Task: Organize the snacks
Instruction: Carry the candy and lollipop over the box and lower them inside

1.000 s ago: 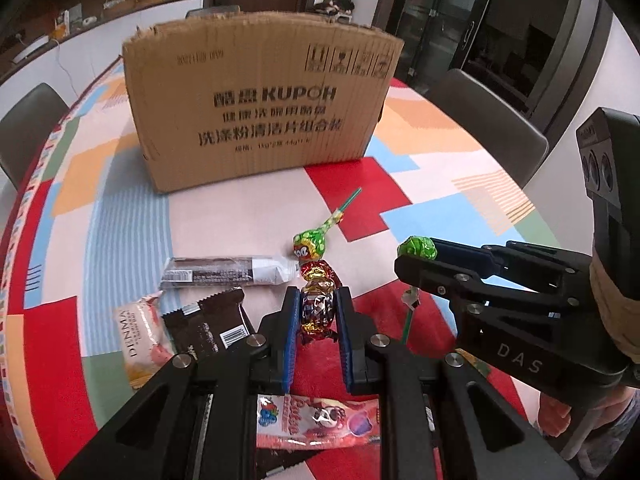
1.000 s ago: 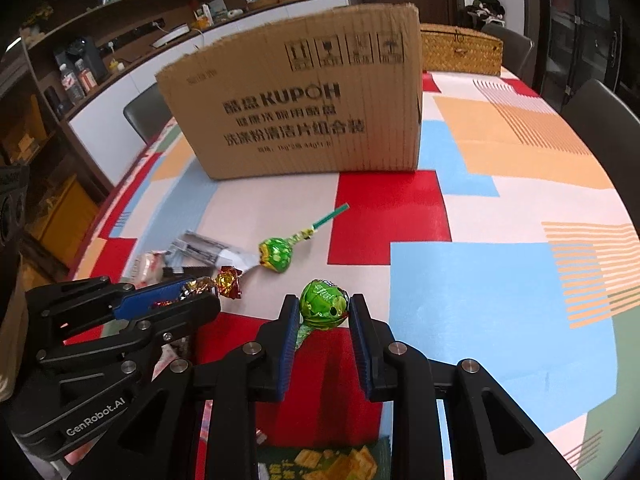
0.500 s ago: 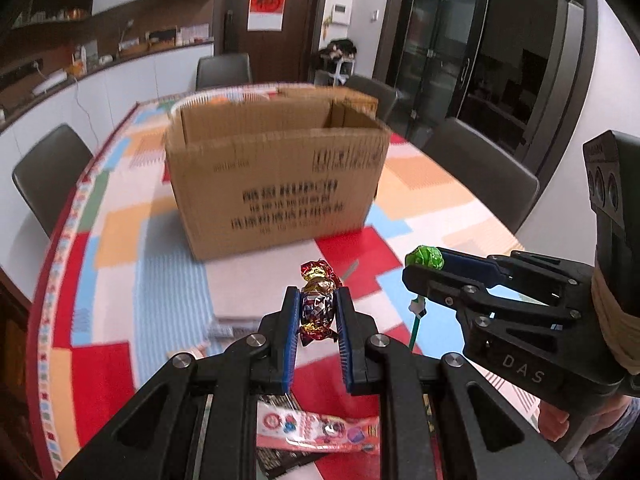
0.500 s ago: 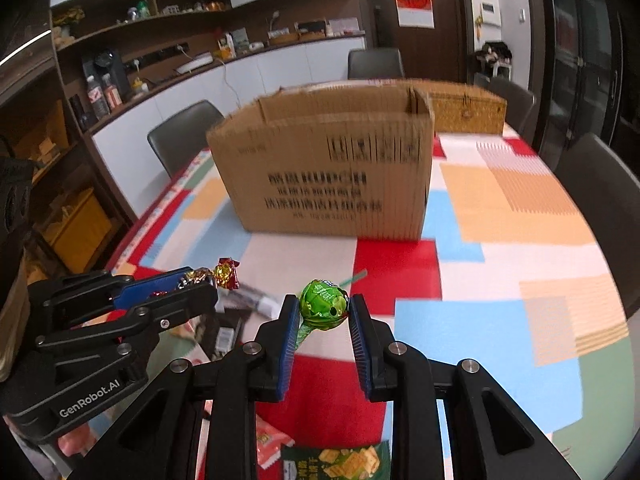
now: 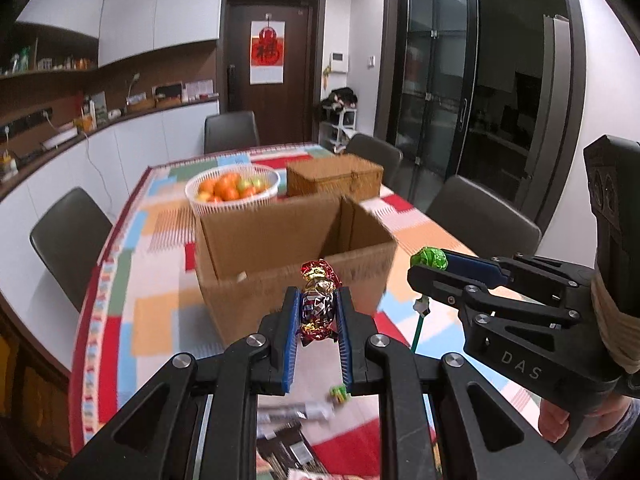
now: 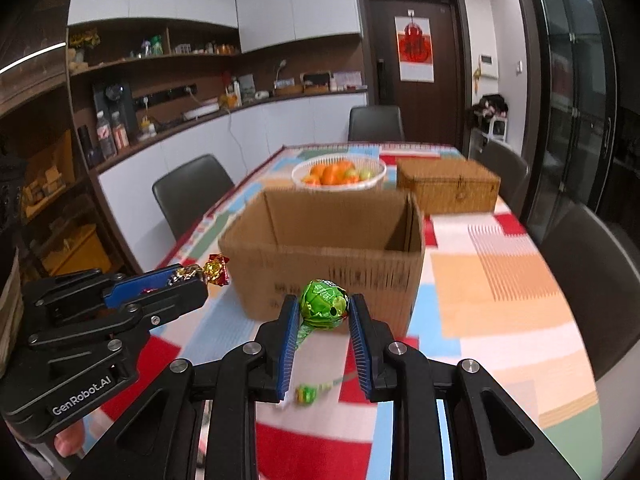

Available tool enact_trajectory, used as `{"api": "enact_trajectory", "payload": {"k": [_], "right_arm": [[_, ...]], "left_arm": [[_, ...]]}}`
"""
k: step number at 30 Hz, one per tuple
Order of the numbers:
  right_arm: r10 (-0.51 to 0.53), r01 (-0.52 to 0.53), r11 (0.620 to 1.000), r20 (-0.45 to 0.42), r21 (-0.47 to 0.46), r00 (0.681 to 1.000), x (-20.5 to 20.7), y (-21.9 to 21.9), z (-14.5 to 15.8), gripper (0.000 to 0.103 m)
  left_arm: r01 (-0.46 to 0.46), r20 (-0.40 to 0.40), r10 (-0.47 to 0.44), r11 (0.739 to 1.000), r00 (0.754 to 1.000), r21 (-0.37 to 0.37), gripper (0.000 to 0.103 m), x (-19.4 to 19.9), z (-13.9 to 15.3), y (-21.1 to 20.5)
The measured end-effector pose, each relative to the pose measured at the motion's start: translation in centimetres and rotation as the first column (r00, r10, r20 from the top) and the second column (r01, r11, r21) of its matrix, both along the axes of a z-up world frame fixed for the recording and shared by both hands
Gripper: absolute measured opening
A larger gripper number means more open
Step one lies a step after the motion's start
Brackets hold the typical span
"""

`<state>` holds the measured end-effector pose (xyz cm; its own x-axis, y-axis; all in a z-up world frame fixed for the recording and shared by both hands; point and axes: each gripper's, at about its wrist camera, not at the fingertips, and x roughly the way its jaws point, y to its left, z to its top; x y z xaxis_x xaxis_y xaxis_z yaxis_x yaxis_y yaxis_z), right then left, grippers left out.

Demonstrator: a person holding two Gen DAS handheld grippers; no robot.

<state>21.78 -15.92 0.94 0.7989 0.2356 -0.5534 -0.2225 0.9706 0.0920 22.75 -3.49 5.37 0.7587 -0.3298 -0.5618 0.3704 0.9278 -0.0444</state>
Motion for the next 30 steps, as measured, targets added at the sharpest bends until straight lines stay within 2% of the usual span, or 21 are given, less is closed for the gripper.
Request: {"api": "enact_trajectory", "payload": {"k": [5, 13, 18, 25, 26, 28, 29, 30], "right_arm": [[-0.006, 0.006, 1.000, 0.036, -0.009, 0.999, 2.2, 0.1, 2.3, 0.027], [-0.025, 0.026, 0.999, 0.049, -0.020, 0.998, 7.0, 0.0, 4.9, 0.027], [-0.033, 0.033, 0.999, 0.039, -0.003, 0.999, 9.9, -0.1, 5.2, 0.027], [-0.035, 0.035, 0.999, -0.011, -0.001, 0.999, 13.5, 0.1, 3.4, 0.027], [-0.039, 0.039, 0.999, -0.018, -0.004, 0.999, 14.2, 0.2, 3.1, 0.027], [-0.049, 0.049, 0.999, -0.025, -0.014, 0.998, 14.9, 0.2, 2.7, 0.027], [-0.058, 0.057, 0.998, -0.028, -0.025, 0.998, 15.3, 0.2, 2.5, 0.033], [-0.062, 0.061, 0.998, -0.037, -0.033, 0.997, 15.6, 0.2, 2.3, 0.044]], "left_arm": [[-0.017, 0.035, 0.017, 1.000, 0.999, 0.013, 0.019, 2.4, 2.1, 0.0], [-0.038, 0.026, 0.038, 0.999, 0.999, 0.003, 0.019, 6.7, 3.5, 0.4], [-0.050, -0.010, 0.050, 0.999, 0.999, -0.003, 0.019, 9.6, 2.9, 0.9], [-0.074, -0.058, 0.074, 0.997, 0.996, 0.003, 0.019, 12.8, 1.4, 0.9], [-0.081, -0.060, 0.081, 0.997, 0.995, 0.005, 0.021, 13.2, 1.3, 0.9], [-0.106, -0.073, 0.106, 0.994, 0.992, 0.016, 0.035, 14.0, 1.1, 1.0], [-0.107, -0.075, 0.108, 0.994, 0.991, 0.016, 0.035, 14.0, 1.1, 1.1], [-0.110, -0.076, 0.111, 0.994, 0.991, 0.018, 0.035, 14.0, 1.0, 1.3]]}}
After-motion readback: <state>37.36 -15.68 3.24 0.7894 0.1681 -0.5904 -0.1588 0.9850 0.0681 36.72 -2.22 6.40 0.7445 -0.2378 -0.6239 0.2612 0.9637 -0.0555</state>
